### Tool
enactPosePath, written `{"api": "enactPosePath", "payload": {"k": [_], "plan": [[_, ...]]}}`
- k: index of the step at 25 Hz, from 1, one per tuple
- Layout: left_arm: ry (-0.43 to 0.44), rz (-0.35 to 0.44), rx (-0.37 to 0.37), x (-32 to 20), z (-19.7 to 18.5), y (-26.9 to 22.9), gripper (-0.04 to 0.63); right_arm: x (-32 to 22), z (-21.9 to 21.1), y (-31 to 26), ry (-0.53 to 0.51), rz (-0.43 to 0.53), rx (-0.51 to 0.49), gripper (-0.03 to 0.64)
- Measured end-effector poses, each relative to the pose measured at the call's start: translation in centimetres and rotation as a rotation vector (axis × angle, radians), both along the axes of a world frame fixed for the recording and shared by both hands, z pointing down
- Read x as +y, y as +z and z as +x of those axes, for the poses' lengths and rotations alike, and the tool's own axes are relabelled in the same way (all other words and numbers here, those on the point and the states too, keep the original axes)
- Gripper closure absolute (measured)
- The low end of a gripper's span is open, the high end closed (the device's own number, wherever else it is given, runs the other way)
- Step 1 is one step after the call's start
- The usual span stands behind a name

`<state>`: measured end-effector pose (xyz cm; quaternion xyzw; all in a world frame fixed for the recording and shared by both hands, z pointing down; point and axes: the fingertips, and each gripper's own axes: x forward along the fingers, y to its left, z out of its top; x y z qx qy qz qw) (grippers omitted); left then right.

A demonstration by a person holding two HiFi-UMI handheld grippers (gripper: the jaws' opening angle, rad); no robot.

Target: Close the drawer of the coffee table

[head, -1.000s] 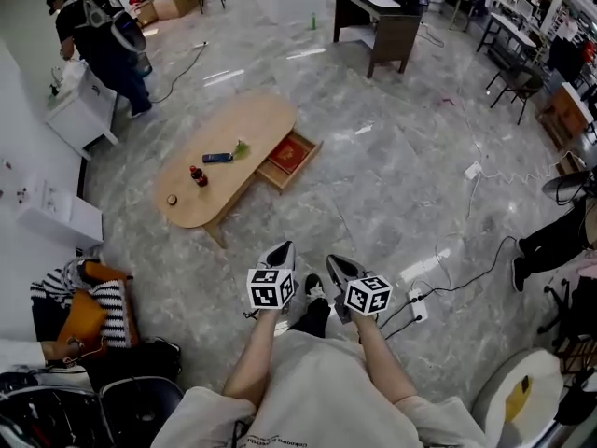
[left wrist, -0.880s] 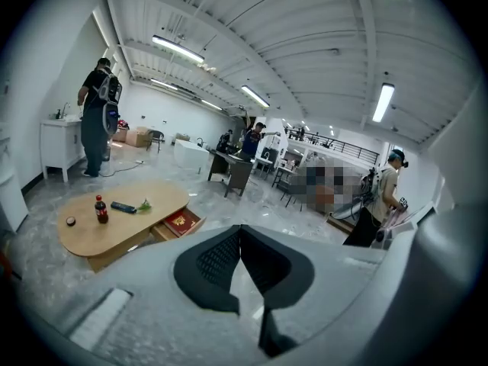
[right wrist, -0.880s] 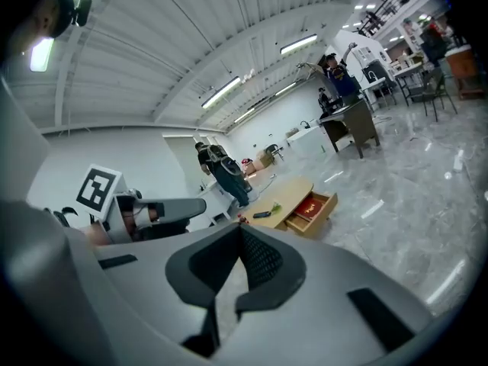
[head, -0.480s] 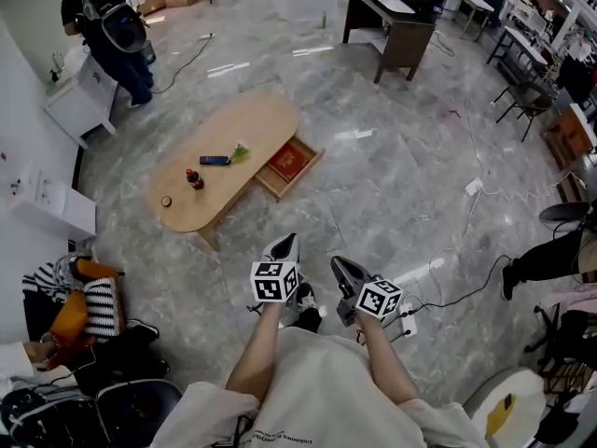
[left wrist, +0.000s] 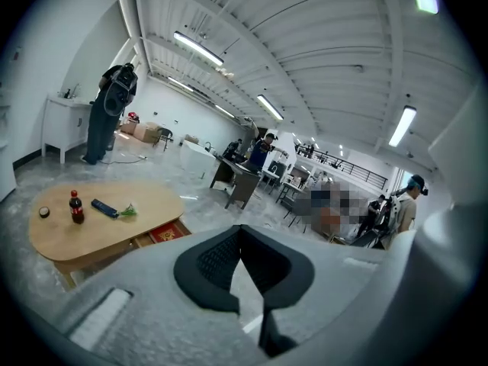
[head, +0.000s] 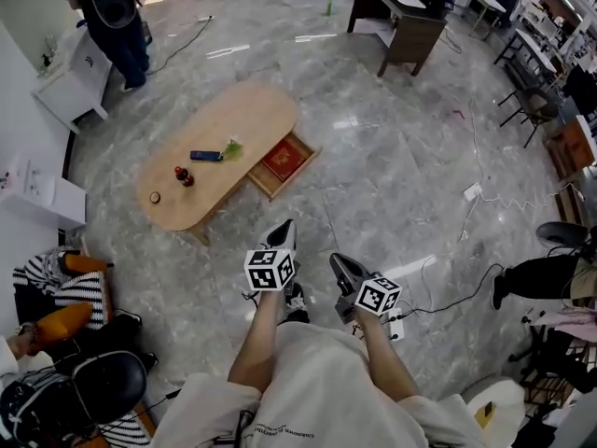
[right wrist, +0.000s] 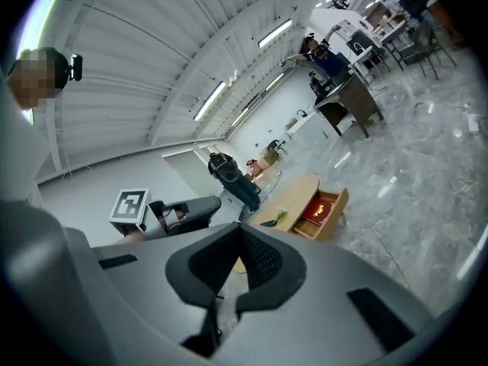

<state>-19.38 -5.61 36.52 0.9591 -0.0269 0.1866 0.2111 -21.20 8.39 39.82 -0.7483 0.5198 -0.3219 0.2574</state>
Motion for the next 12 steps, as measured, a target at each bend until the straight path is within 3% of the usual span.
{"api": "enactPosePath", "payload": {"k": [6, 12], "plan": [[-0.034, -0.006, -0.028, -1.2, 1.1, 1.2, 0.586, -0.3, 2.2, 1.6, -0.02, -0.029, -0.041, 0.601], [-0.137, 0.006, -0.092, -3.0, 1.6, 2.9, 0.586, -2.0, 4.8, 2.8, -0.108, -0.065, -0.012, 0.601]]}}
